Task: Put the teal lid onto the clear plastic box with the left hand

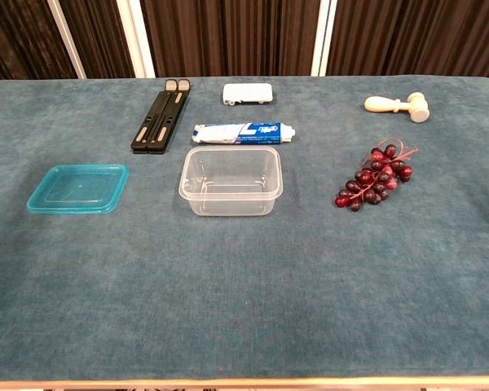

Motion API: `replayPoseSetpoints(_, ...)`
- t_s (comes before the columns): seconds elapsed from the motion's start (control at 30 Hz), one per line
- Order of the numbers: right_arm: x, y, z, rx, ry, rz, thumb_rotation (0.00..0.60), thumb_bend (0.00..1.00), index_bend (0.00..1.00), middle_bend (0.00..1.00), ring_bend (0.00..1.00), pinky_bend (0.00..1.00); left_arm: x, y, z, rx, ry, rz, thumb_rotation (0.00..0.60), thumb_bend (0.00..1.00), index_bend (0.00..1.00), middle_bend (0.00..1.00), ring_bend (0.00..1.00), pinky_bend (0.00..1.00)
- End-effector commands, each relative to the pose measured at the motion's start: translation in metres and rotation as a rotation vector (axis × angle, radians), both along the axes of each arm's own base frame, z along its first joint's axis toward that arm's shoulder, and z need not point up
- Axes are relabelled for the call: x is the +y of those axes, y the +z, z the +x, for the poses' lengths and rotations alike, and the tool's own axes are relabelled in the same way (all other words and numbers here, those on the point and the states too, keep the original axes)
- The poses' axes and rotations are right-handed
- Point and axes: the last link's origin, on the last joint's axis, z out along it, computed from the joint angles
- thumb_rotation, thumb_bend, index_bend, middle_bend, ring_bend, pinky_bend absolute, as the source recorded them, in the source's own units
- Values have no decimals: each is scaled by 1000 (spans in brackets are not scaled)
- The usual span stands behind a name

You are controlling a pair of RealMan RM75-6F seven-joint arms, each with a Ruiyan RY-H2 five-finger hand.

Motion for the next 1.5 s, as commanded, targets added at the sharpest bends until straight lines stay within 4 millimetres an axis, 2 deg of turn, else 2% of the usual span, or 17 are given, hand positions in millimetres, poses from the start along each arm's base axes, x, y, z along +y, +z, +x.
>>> replayPoseSetpoints(0.03,-1,0,-1,-5,-13,0,600,362,46,0,0,0,26,-23,12,25,-11,-41,600,69,0,25,0,0)
replayPoseSetpoints(0.33,-1,3,-3,-24,-40,-10,600,362,46,0,0,0,47,-63,14,51,11,-95,600,40,0,23,0,0)
replayPoseSetpoints(0.57,0,3,-3,-24,-46,-7,600,363,46,0,0,0,52,-84,18,43,18,-107,600,40,0,40,0,0)
replayPoseSetpoints(1.17,0,3,-4,-26,-58,-7,600,363,46,0,0,0,60,-123,41,48,10,-156,600,16,0,36,0,0)
replayPoseSetpoints(1.5,0,3,-4,-31,-65,-4,600,362,46,0,0,0,52,-128,48,75,-16,-143,600,4,0,35,0,0)
